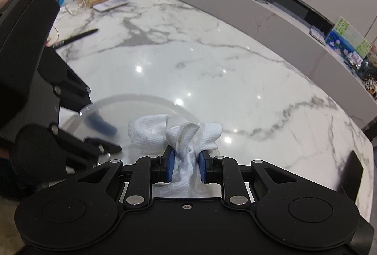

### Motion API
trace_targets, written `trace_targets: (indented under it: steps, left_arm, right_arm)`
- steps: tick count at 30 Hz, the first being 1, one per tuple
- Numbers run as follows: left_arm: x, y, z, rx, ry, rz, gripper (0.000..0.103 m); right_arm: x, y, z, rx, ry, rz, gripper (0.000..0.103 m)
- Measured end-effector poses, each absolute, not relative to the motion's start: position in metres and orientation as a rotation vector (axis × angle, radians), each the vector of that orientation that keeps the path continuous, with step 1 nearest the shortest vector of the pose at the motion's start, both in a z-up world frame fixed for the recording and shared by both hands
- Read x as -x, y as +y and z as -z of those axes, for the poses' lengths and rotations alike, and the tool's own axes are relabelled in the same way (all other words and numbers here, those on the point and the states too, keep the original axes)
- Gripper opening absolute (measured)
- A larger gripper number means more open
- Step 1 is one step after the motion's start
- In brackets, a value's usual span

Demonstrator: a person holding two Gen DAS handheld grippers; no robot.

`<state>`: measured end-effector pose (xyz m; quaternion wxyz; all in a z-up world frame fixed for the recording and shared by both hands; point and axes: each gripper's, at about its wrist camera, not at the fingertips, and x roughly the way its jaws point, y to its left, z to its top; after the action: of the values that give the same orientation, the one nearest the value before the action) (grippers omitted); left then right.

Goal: Clean bowl
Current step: 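Wipe the cloth along the inner wall with the right tool while the left tool holds the rim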

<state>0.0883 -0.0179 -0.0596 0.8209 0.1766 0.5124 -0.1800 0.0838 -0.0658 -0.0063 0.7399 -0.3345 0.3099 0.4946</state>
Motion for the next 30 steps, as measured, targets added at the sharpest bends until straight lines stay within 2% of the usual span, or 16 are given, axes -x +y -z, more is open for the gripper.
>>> trace_targets:
  steps: [14, 30]
  left_arm:
    - [-0.089, -0.014, 0.061, -0.38, 1.088, 0.386, 0.018]
    - [-0.085, -0.015, 0.061, -0.405, 1.079, 0.392, 0.018]
  right_arm:
    - [-0.085, -0.05, 0.006, 0.64, 0.667, -1.218, 0.019]
    - [-0.071, -0.052, 0.008, 0.763, 0.63, -1.098, 0.019]
